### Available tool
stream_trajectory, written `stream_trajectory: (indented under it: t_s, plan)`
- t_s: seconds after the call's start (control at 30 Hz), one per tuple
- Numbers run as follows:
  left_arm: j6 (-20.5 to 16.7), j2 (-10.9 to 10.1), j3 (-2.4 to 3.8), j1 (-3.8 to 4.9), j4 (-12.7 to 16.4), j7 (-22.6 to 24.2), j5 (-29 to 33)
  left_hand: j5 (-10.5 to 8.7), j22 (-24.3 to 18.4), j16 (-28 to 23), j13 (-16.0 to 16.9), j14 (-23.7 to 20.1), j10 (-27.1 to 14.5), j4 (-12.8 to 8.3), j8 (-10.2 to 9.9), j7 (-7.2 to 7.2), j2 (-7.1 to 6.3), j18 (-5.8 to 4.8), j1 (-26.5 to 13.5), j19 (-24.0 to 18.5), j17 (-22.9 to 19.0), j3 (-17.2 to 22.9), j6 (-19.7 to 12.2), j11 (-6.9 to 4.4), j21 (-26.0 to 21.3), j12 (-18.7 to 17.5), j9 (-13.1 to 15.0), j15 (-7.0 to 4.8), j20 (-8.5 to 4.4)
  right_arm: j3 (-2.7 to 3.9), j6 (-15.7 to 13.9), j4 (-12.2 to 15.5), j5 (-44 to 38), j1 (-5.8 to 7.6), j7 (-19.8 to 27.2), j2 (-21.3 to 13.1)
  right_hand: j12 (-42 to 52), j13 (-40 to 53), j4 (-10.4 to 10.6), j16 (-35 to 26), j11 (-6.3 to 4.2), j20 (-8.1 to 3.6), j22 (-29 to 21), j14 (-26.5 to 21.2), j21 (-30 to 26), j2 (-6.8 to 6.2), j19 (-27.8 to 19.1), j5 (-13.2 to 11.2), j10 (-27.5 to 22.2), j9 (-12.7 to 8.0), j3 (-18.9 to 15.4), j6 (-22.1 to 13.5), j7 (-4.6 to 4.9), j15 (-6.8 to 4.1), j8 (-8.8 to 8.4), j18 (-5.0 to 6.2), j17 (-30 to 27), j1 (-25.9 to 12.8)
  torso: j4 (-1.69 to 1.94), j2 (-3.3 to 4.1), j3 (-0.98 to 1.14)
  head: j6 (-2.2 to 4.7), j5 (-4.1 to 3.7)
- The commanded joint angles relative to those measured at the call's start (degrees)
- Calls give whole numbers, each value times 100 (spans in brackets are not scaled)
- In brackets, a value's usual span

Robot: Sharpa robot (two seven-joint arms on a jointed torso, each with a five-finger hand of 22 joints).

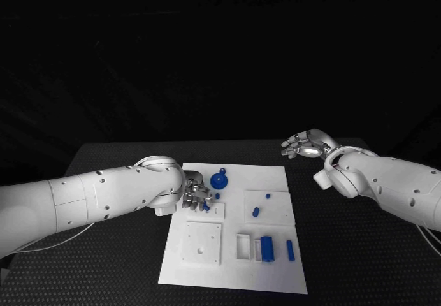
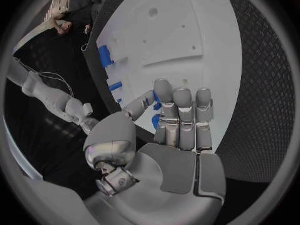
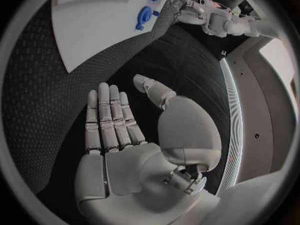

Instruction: Assemble the parts on the task board

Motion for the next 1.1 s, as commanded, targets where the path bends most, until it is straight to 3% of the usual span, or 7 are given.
stream_trajectory:
  t_s: [0.03, 1.1]
  plan:
    - [-12, -4, 4, -31, 30, 22, -194, 13, 6, 26, -9, -24, -111, -41, 31, -564, 28, 104, -17, 3, -7, 54, 663, -88, 26, 30, -4, -2, -644, 1, 89, 3, -9, 0, 52, -1, -36, -11, -1, -34, 8, 1, 11, -24, -37, 14, -55, 31, 48, -10, -32, -2, 21, 9, 36, -7, -11, -24, -8, 0, 2, -7, 3]
    - [-85, -23, 5, -71, 92, 36, -318, -84, 26, 54, -39, -40, -130, -35, 43, -563, -15, 113, -32, 11, -63, 112, 646, -92, 24, 61, -5, -7, -648, 1, 90, 12, 26, 0, 55, -10, -55, -67, 71, -4, 6, 12, 85, -37, -103, 61, -45, 268, 73, -46, -133, 0, 27, 11, 49, 10, -52, -158, 2, -3, 1, -29, -13]
